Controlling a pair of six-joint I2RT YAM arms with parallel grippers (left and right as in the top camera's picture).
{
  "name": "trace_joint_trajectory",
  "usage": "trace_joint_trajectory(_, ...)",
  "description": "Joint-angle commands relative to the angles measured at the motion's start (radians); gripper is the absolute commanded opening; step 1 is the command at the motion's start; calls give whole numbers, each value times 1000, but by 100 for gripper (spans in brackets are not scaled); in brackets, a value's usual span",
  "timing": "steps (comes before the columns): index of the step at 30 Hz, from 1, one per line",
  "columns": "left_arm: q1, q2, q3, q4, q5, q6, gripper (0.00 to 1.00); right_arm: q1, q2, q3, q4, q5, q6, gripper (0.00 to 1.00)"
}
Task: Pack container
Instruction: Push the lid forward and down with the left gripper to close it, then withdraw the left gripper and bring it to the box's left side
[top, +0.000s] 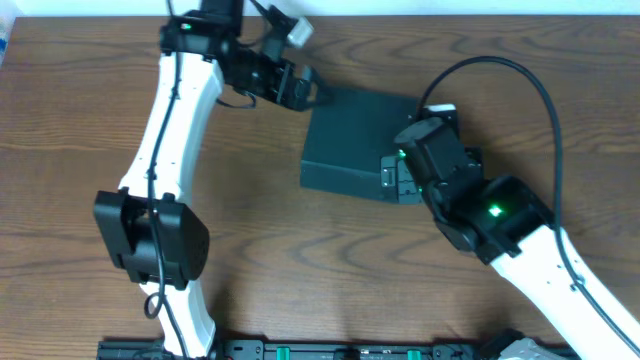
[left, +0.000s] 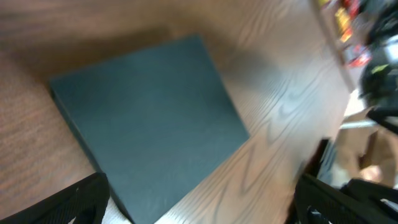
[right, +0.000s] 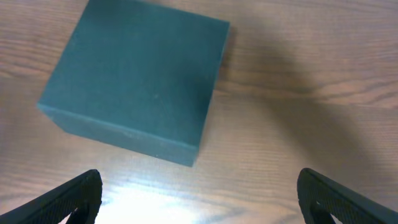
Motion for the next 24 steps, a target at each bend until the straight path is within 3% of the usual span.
trace_joint_trajectory(1,-69,-17,-23,-19,-172,50,96,-6,56,-45,36,40,-4,99)
trace_joint_trajectory(6,-105,-17,-95,-29,-268,-7,96,-23,130,-55,71,51,-4,99)
trace_joint_trajectory(16,-48,-79,-361,34,-412,-95,96,-102,158,-56,77,42,16,99)
trace_joint_trajectory(22,-90,-259,-456,106,-768,-265,96,-105,158,-59,76,14,16,99)
trace_joint_trajectory(24,-108,-316,-459,106,-774,-264,96,-105,159,-66,77,3,16,99)
